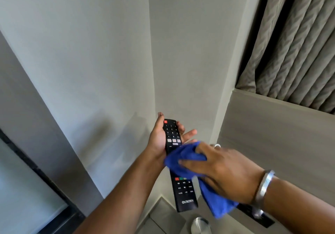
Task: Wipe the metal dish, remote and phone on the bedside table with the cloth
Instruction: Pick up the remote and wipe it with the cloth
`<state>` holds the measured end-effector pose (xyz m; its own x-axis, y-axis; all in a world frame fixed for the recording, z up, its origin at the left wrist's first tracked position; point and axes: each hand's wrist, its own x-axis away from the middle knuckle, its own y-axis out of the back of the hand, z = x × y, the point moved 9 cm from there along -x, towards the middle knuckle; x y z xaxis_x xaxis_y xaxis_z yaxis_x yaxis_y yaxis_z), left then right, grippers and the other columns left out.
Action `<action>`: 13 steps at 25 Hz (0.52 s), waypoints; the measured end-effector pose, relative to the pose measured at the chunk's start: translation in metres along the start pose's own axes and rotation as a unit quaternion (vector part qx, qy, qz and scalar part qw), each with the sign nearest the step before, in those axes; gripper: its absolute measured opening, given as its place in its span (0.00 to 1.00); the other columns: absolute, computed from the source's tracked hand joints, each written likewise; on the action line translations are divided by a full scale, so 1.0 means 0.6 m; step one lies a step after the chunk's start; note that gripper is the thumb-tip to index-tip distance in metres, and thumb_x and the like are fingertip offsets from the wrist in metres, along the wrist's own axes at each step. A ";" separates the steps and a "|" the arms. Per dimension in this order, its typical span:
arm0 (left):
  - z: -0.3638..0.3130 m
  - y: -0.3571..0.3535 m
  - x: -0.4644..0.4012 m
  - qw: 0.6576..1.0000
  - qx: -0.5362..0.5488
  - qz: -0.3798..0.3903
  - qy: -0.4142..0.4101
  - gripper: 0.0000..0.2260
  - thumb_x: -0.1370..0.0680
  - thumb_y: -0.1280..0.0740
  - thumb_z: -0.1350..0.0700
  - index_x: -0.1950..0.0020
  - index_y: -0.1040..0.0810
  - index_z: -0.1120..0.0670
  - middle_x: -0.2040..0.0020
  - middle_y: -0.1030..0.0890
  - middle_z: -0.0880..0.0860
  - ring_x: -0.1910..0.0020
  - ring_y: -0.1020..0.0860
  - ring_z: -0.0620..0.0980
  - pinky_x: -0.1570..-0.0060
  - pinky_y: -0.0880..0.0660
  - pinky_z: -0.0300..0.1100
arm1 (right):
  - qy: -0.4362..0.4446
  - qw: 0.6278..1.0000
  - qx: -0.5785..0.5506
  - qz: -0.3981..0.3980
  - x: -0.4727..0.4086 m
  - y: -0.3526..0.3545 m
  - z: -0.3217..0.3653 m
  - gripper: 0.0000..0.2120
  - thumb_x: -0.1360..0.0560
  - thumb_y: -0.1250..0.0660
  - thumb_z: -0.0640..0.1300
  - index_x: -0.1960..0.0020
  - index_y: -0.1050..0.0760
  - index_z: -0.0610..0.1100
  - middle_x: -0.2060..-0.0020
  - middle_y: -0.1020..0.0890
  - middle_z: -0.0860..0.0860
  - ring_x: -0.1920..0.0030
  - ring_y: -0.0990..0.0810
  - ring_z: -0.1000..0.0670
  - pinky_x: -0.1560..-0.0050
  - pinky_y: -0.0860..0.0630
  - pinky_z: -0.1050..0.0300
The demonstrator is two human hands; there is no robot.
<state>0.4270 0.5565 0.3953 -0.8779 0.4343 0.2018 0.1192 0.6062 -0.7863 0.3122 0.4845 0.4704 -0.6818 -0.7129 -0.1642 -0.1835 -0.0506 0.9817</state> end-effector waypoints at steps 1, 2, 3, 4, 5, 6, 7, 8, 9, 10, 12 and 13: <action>0.013 -0.009 -0.001 1.000 -0.020 0.018 0.010 0.32 0.25 0.43 0.29 0.55 0.19 0.59 0.60 0.15 0.57 0.55 0.14 0.58 0.50 0.19 0.50 | -0.055 0.998 -0.005 -0.035 -0.017 0.018 -0.022 0.22 0.26 0.46 0.52 0.33 0.35 0.59 0.53 0.26 0.49 0.66 0.27 0.50 0.69 0.29 0.58; 0.025 -0.021 -0.001 0.998 -0.048 0.046 0.016 0.35 0.25 0.42 0.29 0.47 0.17 0.61 0.50 0.15 0.62 0.48 0.15 0.58 0.43 0.20 0.49 | -0.122 0.990 -0.009 -0.076 -0.033 0.034 -0.047 0.21 0.25 0.47 0.52 0.31 0.37 0.59 0.52 0.27 0.48 0.63 0.24 0.47 0.67 0.27 0.55; 0.031 -0.033 -0.001 0.995 -0.074 0.066 0.012 0.37 0.24 0.42 0.29 0.38 0.19 0.62 0.40 0.18 0.65 0.39 0.19 0.59 0.35 0.25 0.51 | -0.185 0.977 -0.014 -0.104 -0.044 0.040 -0.070 0.21 0.23 0.47 0.51 0.30 0.40 0.58 0.51 0.28 0.47 0.61 0.23 0.44 0.64 0.25 0.52; 0.032 -0.039 -0.003 0.994 -0.087 0.068 0.001 0.38 0.24 0.42 0.29 0.33 0.22 0.62 0.34 0.22 0.65 0.34 0.23 0.61 0.31 0.28 0.53 | -0.225 0.967 -0.026 -0.114 -0.050 0.035 -0.086 0.21 0.22 0.47 0.51 0.29 0.41 0.58 0.49 0.29 0.46 0.58 0.23 0.42 0.61 0.25 0.51; 0.029 -0.038 -0.008 0.995 -0.087 0.053 -0.010 0.37 0.24 0.42 0.30 0.34 0.22 0.61 0.33 0.22 0.65 0.34 0.23 0.61 0.32 0.27 0.54 | -0.237 0.964 -0.042 -0.113 -0.052 0.025 -0.090 0.21 0.22 0.46 0.51 0.29 0.41 0.58 0.48 0.29 0.46 0.58 0.23 0.42 0.60 0.25 0.51; 0.023 -0.030 -0.016 0.997 -0.072 0.025 -0.020 0.36 0.23 0.42 0.30 0.40 0.20 0.61 0.37 0.19 0.64 0.37 0.20 0.61 0.36 0.24 0.54 | -0.229 0.965 -0.063 -0.107 -0.047 0.011 -0.084 0.21 0.22 0.45 0.51 0.30 0.39 0.58 0.48 0.29 0.46 0.58 0.23 0.42 0.59 0.25 0.52; 0.011 -0.021 -0.025 0.998 -0.047 -0.004 -0.036 0.33 0.23 0.43 0.30 0.47 0.20 0.60 0.43 0.15 0.62 0.43 0.17 0.60 0.41 0.21 0.54 | -0.211 0.968 -0.092 -0.097 -0.035 -0.006 -0.069 0.20 0.22 0.44 0.51 0.31 0.38 0.58 0.48 0.29 0.46 0.59 0.23 0.42 0.59 0.23 0.51; -0.002 -0.011 -0.032 0.998 -0.022 -0.027 -0.052 0.30 0.23 0.43 0.31 0.52 0.23 0.58 0.50 0.13 0.60 0.49 0.15 0.59 0.44 0.21 0.54 | -0.189 0.972 -0.120 -0.076 -0.015 -0.029 -0.050 0.20 0.23 0.43 0.51 0.31 0.38 0.59 0.48 0.28 0.47 0.59 0.23 0.43 0.59 0.22 0.50; -0.006 0.001 -0.042 0.997 -0.006 -0.042 -0.060 0.28 0.23 0.44 0.31 0.54 0.24 0.56 0.55 0.13 0.57 0.52 0.14 0.58 0.45 0.22 0.53 | -0.171 0.973 -0.146 -0.044 0.012 -0.059 -0.032 0.21 0.24 0.43 0.51 0.32 0.38 0.60 0.48 0.28 0.47 0.60 0.24 0.43 0.59 0.22 0.49; -0.002 0.015 -0.053 0.997 -0.002 -0.054 -0.062 0.27 0.23 0.44 0.31 0.55 0.25 0.55 0.58 0.14 0.55 0.54 0.14 0.57 0.45 0.23 0.52 | -0.160 0.972 -0.169 -0.003 0.043 -0.095 -0.017 0.21 0.25 0.43 0.51 0.32 0.38 0.61 0.47 0.29 0.48 0.60 0.24 0.43 0.58 0.22 0.50; 0.035 0.049 -0.072 0.995 -0.039 -0.077 -0.047 0.27 0.23 0.45 0.31 0.56 0.23 0.55 0.60 0.15 0.54 0.55 0.14 0.56 0.45 0.22 0.52 | -0.180 0.961 -0.202 0.052 0.114 -0.170 -0.019 0.23 0.25 0.43 0.52 0.31 0.39 0.64 0.45 0.29 0.49 0.55 0.23 0.43 0.53 0.23 0.53; 0.071 0.073 -0.084 0.994 -0.063 -0.092 -0.022 0.28 0.23 0.45 0.31 0.56 0.22 0.54 0.59 0.14 0.54 0.57 0.14 0.56 0.48 0.20 0.51 | -0.221 0.948 -0.222 0.055 0.155 -0.204 -0.037 0.23 0.24 0.42 0.53 0.30 0.39 0.64 0.43 0.28 0.49 0.51 0.23 0.44 0.50 0.25 0.54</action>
<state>0.4566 0.5331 0.3257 -0.9097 0.2801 0.3067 0.0095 0.7522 -0.6589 0.2872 0.4089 0.3372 -0.9275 -0.3736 0.0124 0.1543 -0.3525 0.9230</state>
